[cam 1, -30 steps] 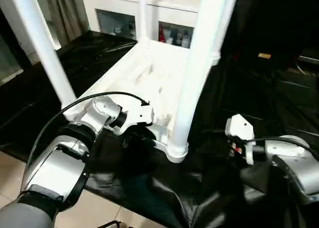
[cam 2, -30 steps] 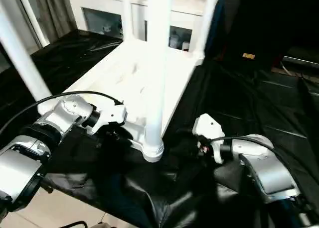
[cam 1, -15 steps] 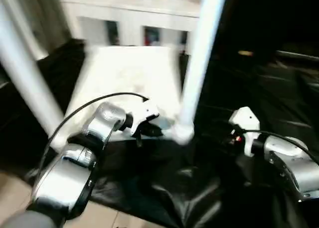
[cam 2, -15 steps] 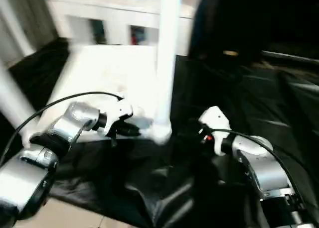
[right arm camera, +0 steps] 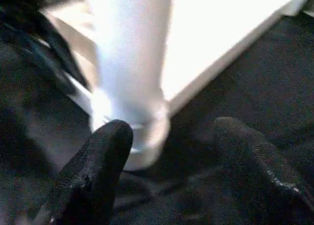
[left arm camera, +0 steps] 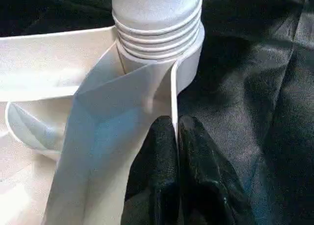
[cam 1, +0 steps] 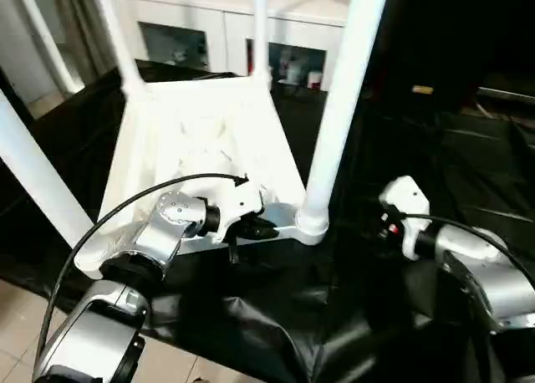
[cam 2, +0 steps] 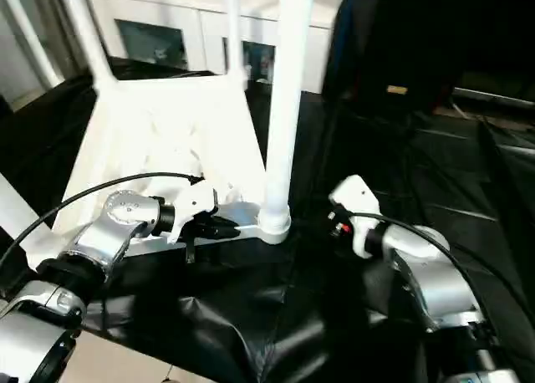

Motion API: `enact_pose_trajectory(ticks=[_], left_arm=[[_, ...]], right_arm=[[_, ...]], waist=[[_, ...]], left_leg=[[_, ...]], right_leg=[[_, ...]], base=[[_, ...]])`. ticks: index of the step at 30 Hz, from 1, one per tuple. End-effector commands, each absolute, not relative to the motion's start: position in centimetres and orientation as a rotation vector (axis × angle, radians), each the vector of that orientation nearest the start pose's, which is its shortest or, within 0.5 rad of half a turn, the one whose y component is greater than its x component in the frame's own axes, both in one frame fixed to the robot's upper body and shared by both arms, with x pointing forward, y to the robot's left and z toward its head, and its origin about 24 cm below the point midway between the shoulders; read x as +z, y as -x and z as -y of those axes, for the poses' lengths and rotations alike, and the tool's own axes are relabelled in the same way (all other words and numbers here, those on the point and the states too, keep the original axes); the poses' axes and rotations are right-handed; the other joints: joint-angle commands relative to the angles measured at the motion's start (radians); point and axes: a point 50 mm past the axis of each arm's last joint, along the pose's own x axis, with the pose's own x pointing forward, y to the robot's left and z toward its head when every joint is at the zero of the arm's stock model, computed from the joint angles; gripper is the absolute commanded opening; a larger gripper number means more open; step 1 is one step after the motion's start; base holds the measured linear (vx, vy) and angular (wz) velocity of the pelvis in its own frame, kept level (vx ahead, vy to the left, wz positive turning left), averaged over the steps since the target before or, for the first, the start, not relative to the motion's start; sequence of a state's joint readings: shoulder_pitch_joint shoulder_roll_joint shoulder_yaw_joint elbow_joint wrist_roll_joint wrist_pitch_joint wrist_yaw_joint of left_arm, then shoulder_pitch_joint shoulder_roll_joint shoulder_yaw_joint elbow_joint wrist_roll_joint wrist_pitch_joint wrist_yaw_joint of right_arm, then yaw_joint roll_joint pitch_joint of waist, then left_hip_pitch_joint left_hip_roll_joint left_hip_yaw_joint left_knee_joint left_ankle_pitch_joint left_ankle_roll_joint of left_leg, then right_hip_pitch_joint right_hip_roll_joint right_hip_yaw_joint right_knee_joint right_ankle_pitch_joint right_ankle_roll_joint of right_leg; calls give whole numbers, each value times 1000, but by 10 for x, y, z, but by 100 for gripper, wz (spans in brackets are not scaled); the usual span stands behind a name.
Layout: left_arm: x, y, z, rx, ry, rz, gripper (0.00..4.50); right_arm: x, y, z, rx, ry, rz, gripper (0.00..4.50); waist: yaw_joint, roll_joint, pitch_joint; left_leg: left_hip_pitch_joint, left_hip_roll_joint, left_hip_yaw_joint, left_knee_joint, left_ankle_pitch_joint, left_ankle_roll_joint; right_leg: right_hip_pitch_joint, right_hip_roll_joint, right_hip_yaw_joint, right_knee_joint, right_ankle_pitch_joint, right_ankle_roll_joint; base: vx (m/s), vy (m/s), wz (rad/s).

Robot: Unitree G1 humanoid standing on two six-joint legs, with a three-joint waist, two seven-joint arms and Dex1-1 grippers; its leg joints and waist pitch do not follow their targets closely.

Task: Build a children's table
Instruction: Rotate table base, then rotate leg to tighten

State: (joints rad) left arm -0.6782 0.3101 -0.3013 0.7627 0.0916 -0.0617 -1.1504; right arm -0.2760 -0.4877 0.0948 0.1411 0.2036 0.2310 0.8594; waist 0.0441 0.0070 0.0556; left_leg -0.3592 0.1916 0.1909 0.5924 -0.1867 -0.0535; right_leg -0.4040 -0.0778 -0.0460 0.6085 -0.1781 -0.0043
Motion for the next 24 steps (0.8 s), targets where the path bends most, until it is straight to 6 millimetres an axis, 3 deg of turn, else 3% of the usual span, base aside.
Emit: enact_pose_trajectory(ticks=[1,3,8,15,21,24], left_arm=[[29,-320,-131,-1332,-539,-538,0],[30,-321,-132,-1317,-540,-528,0],[36,-325,-127,-1307,-517,-475,0],[38,-324,-124,-1325,-516,-474,0],[37,-322,-124,-1333,-506,-477,0],[37,-321,-125,-1332,-504,-480,0]], right_arm=[[75,-283,180,941,219,-228,335],[74,-280,178,971,198,-228,345],[67,-277,170,1009,220,-229,391],[51,-294,157,870,242,-204,391],[49,-295,148,874,161,-179,391],[49,-296,147,875,154,-177,391]], waist=[[5,-20,-59],[2,-20,-57],[-1,-19,-57],[-5,-13,-58],[-3,-16,-60],[-3,-12,-59]], left_leg=[[0,34,-16,-69,-247,51],[2,33,-17,-70,-265,43],[4,33,-18,-73,-285,31],[4,31,-18,-74,-284,12],[4,35,-17,-74,-272,25],[5,35,-17,-76,-281,21]], right_leg=[[47,-60,38,-87,-322,-194],[43,-62,37,-95,-382,-177],[39,-61,38,-98,-404,-169],[37,-61,38,-94,-363,-193],[42,-61,41,-87,-302,-208],[41,-61,40,-88,-310,-209]], base=[[0,0,0],[0,0,0],[0,0,0],[0,0,0],[0,0,0],[0,0,0]])
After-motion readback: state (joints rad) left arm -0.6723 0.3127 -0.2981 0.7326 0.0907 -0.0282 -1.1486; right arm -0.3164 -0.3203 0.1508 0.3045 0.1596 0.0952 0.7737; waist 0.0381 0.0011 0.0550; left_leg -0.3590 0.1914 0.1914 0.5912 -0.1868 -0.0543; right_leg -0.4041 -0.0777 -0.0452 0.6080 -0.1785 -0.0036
